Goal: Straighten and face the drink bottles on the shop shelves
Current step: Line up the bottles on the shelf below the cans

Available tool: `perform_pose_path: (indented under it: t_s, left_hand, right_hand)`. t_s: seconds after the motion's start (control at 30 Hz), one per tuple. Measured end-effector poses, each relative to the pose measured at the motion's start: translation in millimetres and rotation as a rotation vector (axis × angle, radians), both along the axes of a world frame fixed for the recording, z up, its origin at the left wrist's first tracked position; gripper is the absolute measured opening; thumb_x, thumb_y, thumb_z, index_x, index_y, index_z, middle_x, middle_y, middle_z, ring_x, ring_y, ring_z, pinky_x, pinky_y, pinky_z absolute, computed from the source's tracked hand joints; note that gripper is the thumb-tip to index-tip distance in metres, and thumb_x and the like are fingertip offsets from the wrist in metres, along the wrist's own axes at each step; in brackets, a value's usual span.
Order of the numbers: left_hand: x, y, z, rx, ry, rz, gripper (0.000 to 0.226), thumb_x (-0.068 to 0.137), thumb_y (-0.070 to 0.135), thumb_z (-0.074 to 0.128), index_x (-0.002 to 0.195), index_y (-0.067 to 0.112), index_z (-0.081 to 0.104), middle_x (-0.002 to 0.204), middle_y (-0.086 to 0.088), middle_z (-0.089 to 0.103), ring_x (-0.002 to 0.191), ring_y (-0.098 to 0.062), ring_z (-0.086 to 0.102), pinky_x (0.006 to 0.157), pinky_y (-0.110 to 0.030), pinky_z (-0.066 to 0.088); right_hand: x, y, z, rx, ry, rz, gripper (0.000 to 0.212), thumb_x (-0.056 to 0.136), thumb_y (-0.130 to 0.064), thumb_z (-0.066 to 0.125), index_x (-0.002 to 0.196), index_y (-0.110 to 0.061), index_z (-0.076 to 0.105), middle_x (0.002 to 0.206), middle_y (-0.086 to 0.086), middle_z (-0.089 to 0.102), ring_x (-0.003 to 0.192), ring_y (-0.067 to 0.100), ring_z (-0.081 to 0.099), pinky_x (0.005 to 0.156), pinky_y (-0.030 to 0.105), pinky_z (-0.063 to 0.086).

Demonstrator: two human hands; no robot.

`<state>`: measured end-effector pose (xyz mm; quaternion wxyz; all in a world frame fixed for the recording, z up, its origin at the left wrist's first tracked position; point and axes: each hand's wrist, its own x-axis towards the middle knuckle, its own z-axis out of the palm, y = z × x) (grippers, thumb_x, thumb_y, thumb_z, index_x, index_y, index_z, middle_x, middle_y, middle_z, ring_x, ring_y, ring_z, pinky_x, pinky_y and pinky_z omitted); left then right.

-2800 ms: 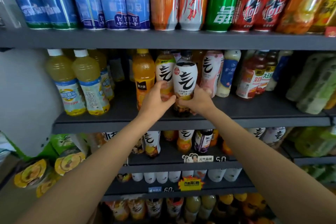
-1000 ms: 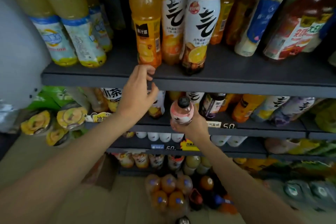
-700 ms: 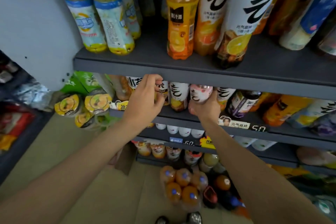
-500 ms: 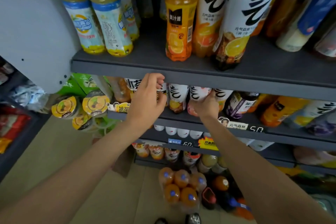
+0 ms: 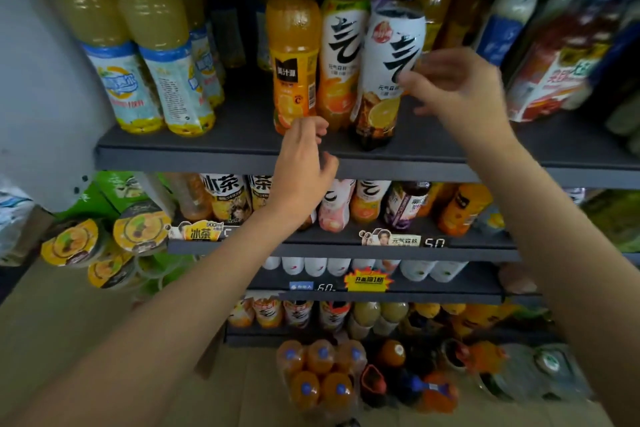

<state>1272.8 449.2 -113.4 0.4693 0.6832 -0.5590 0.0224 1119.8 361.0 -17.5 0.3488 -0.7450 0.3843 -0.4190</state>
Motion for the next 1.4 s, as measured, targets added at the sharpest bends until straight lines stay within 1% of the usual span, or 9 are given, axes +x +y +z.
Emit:
perform_pose_path:
  t_s: [0.1,0.27,0.4,0.63,0.7,0.83,0.97,1.23,1.4]
  left_hand:
    - [0.6,4.4,5.9,0.081,-0.029,0.020,0.038,0.084,0.002,0.057,0.120,0.002,0.046,0.119,-0.011,0.048,0.108,-0.019,0.046,0.089,-0.017,0.032]
    - [0.1,26.7,6.2,0.067,-0.145,0.016,0.033,0.083,0.001,0.054,0.115,0.003,0.049,0.113,-0.009,0.051,0.105,-0.020,0.049,0.084,-0.017,0.031]
    - [-27.0,31.2,-14.8,0.092,-0.185,-0.166,0.028,0.082,0.000,0.052,0.110,0.003,0.053,0.105,-0.010,0.053,0.096,-0.023,0.055,0.077,-0.025,0.039]
    - [-93.5,-13.1,-67.7,0.306,-0.121,-0.321,0.042,0.085,0.013,0.059,0.124,0.006,0.047,0.121,-0.010,0.049,0.110,-0.024,0.050,0.075,-0.021,0.032]
    - [-105.8,-33.2,-80.9,0.390,0.068,-0.279,0.045,0.084,0.016,0.065,0.124,0.006,0.047,0.124,-0.010,0.051,0.115,-0.023,0.049,0.081,-0.022,0.034]
    - [-121.8,-80.7,-102.6,0.405,0.378,-0.088,0.045,0.083,0.018,0.069,0.120,0.001,0.051,0.121,-0.014,0.058,0.112,-0.025,0.055,0.088,-0.027,0.040]
    - [-137.9,-124.4,-119.9,0.357,0.493,0.061,0.060,0.080,0.021,0.073,0.130,0.005,0.044,0.129,-0.010,0.055,0.118,-0.024,0.052,0.085,-0.014,0.037]
    - [-151.5,-181.2,-141.5,0.292,0.604,0.396,0.083,0.067,0.022,0.081,0.136,0.009,0.037,0.140,-0.009,0.044,0.132,-0.023,0.038,0.112,-0.031,0.026]
    - [-156.7,-146.2,-136.2,0.252,0.552,0.327,0.074,0.064,0.024,0.084,0.126,0.013,0.045,0.120,-0.001,0.059,0.113,-0.016,0.054,0.093,-0.023,0.038]
  right_hand:
    - [36.3,-21.7,-5.0,0.002,0.133,-0.065,0.076,0.072,-0.041,0.077,0.131,-0.011,0.039,0.122,-0.005,0.052,0.110,0.006,0.050,0.080,0.014,0.042]
    - [50.2,-24.6,-24.1,-0.045,0.052,-0.136,0.073,0.071,-0.038,0.079,0.129,-0.010,0.045,0.126,0.002,0.059,0.116,0.013,0.054,0.082,0.013,0.041]
    - [4.2,-7.9,-26.7,-0.039,0.038,0.029,0.066,0.066,-0.034,0.083,0.122,-0.015,0.054,0.119,-0.003,0.063,0.110,0.009,0.057,0.094,0.035,0.050]
    - [-133.9,23.3,-50.4,0.100,0.114,0.075,0.032,0.063,-0.026,0.078,0.091,-0.020,0.063,0.081,-0.021,0.069,0.081,-0.004,0.064,0.068,0.013,0.050]
    - [-161.6,22.0,-79.6,0.116,0.172,0.017,0.026,0.065,-0.021,0.079,0.081,-0.024,0.058,0.071,-0.022,0.066,0.072,-0.006,0.062,0.064,0.012,0.048]
    - [-191.5,6.2,-153.1,0.146,0.214,-0.175,0.056,0.061,-0.028,0.085,0.109,-0.014,0.061,0.102,-0.005,0.067,0.095,0.009,0.063,0.082,0.033,0.053]
    - [-188.0,-23.3,-198.9,0.173,0.062,-0.289,0.066,0.059,-0.025,0.087,0.114,-0.018,0.051,0.108,-0.005,0.060,0.101,0.004,0.055,0.087,0.024,0.047]
    - [-171.3,-69.5,-241.7,0.064,0.016,-0.180,0.062,0.061,-0.021,0.088,0.110,-0.013,0.051,0.107,0.006,0.055,0.103,0.012,0.053,0.087,0.019,0.044]
    - [-169.9,-74.8,-251.8,0.103,-0.029,-0.179,0.065,0.061,-0.023,0.088,0.114,-0.015,0.050,0.113,0.008,0.056,0.108,0.013,0.053,0.091,0.016,0.043]
